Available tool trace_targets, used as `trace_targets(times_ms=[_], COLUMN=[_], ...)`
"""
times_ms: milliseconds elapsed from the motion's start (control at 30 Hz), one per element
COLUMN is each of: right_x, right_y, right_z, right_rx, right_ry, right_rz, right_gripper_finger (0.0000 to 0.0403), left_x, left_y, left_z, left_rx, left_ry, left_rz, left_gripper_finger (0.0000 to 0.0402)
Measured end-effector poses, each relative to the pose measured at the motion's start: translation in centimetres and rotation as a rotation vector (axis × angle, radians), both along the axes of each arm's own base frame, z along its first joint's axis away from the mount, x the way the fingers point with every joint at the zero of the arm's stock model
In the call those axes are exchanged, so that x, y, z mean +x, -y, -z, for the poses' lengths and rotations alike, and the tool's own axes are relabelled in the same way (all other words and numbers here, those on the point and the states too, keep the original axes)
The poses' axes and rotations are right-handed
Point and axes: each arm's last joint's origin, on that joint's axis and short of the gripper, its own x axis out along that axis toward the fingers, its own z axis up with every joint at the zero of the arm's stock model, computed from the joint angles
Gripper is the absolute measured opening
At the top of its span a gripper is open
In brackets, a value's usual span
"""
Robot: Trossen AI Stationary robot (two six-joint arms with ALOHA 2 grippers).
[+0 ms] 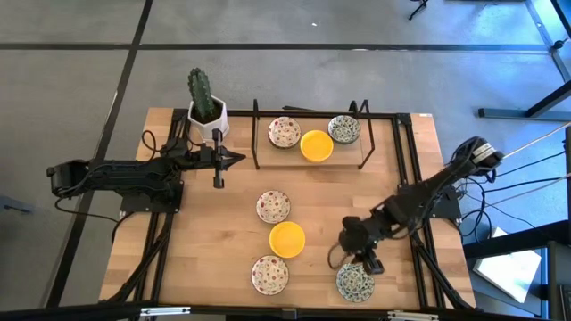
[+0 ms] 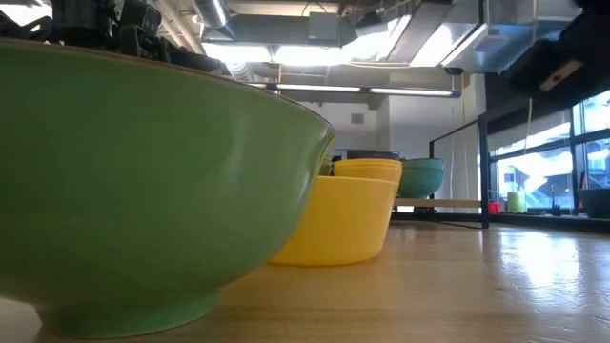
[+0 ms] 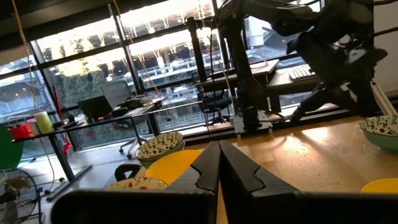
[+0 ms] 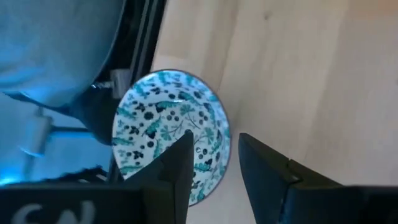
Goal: Pick & Place Mini bowls
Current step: Stack the blue bowl on top of the blue bowl on the shelf
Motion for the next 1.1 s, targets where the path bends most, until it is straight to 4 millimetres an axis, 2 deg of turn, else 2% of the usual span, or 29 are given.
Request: trace_targets(times_ms=[133,267,400,567,700,1100], right_x=[-0.3,-0.2,0.0,-0.2,-0.5,0.0], right_y=[-2.0,-3.1,-3.6,-3.3,-3.1,-3.7], right_z=[0.5,1.5,1.9,2.1,2.8,5.8], right_rx=[-0.083,-0.124,-0.172,-0.235,-0.251,-0.302], right_ry=[0.026,0.005,0.023,0.017,-0.027,-0.135], right_rz=[-0.043,-0.055,-0.076,-0.070,-0.055,-0.062], right_gripper_finger=[0.0127,0.0140,0.0182,0.0243,0.0269,0.0253], left_x=[0.0,0.0,0.0,0.0,0.0,0.0], left_y=[0.0,0.0,0.0,0.0,0.0,0.0], left_z=[0.0,0.0,0.0,0.0,0.0,0.0], left_rx=[0.000,-0.001,-0.002,-0.001,0.000,-0.001], left_ry=[0.000,0.000,0.000,0.000,0.000,0.000], left_rz=[0.000,0.000,0.000,0.000,0.000,0.000], left_gripper_finger=[0.0006,0.0006,0.0006,0.0006,0.0006,0.0006])
